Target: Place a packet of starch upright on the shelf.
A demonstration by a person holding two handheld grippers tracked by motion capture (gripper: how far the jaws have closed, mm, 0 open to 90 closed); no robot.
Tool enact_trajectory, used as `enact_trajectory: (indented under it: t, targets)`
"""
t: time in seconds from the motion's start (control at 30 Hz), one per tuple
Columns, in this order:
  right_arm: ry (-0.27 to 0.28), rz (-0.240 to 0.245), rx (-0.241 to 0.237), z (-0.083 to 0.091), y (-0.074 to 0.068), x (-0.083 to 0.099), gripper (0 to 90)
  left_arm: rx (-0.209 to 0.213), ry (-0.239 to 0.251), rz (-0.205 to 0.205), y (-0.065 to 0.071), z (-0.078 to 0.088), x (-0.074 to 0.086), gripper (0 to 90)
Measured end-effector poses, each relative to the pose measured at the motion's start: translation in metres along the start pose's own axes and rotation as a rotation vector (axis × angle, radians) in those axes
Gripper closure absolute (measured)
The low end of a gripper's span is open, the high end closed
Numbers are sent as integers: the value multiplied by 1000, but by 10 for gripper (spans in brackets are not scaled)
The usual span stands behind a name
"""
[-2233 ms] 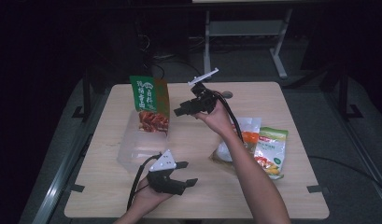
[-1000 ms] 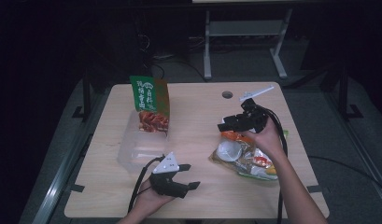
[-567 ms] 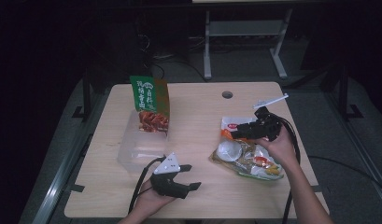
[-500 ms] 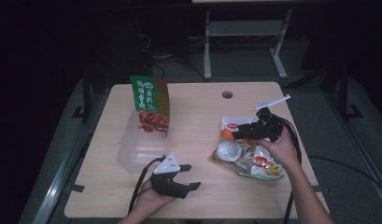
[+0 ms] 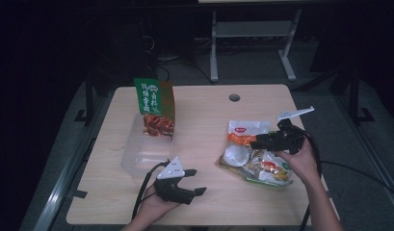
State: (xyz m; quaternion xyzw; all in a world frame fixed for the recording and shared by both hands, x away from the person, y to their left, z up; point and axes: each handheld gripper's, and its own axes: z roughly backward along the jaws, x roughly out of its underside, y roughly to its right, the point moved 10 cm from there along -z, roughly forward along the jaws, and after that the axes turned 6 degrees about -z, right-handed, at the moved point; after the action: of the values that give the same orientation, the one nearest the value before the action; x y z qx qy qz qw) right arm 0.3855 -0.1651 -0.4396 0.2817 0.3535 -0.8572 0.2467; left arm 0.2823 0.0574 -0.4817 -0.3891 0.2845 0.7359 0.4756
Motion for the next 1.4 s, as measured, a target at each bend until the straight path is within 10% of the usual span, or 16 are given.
enact_trajectory:
  t: [1.4]
  targets:
    - [42,-165,189,-14,61,31,604,19,-13,9,1,-6,1,308]
